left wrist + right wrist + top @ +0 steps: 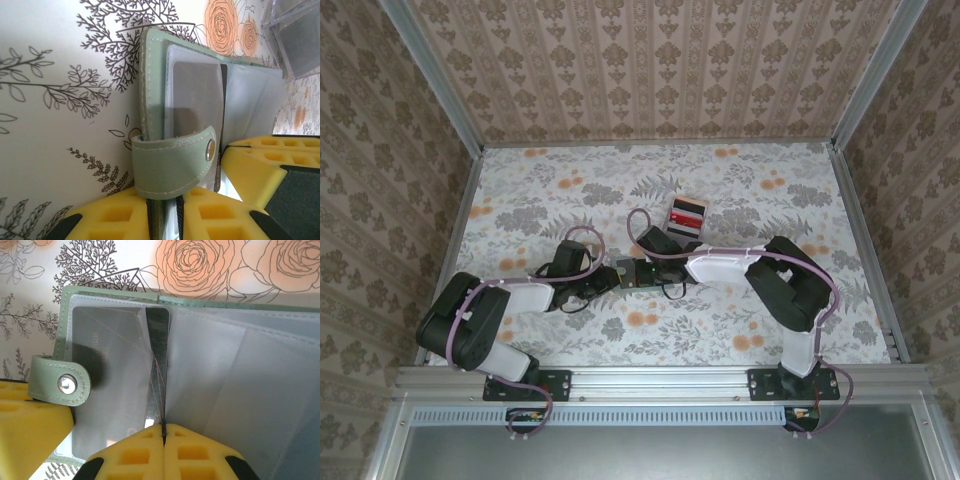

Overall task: Put the credit cards into the card holder
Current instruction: Insert the credit card into the card slot.

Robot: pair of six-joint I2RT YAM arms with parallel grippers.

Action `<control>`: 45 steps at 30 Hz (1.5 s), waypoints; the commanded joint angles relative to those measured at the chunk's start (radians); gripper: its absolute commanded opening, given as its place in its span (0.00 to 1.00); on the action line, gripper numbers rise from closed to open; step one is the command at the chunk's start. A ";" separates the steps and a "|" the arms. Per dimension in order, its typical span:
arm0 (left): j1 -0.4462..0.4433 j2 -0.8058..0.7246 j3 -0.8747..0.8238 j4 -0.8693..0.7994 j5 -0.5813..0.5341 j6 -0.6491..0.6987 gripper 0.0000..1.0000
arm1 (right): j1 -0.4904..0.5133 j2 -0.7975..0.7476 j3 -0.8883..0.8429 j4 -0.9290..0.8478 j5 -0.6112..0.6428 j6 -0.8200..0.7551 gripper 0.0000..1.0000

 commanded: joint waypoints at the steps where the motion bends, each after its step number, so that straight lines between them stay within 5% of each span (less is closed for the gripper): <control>1: -0.013 0.025 0.007 -0.044 -0.016 0.006 0.23 | -0.001 0.045 0.024 0.000 -0.013 0.007 0.02; 11: -0.029 0.069 0.017 -0.017 0.004 -0.002 0.24 | -0.008 0.029 0.003 0.061 -0.109 0.013 0.03; 17: 0.017 -0.051 0.048 -0.222 -0.048 0.080 0.37 | -0.049 -0.054 -0.038 -0.024 -0.041 -0.035 0.04; 31: 0.114 -0.129 0.234 -0.441 -0.073 0.232 0.32 | -0.097 -0.091 -0.087 -0.046 -0.009 -0.058 0.05; 45: -0.096 0.218 0.471 -0.333 0.014 0.214 0.25 | -0.114 -0.091 -0.094 -0.017 -0.036 -0.046 0.06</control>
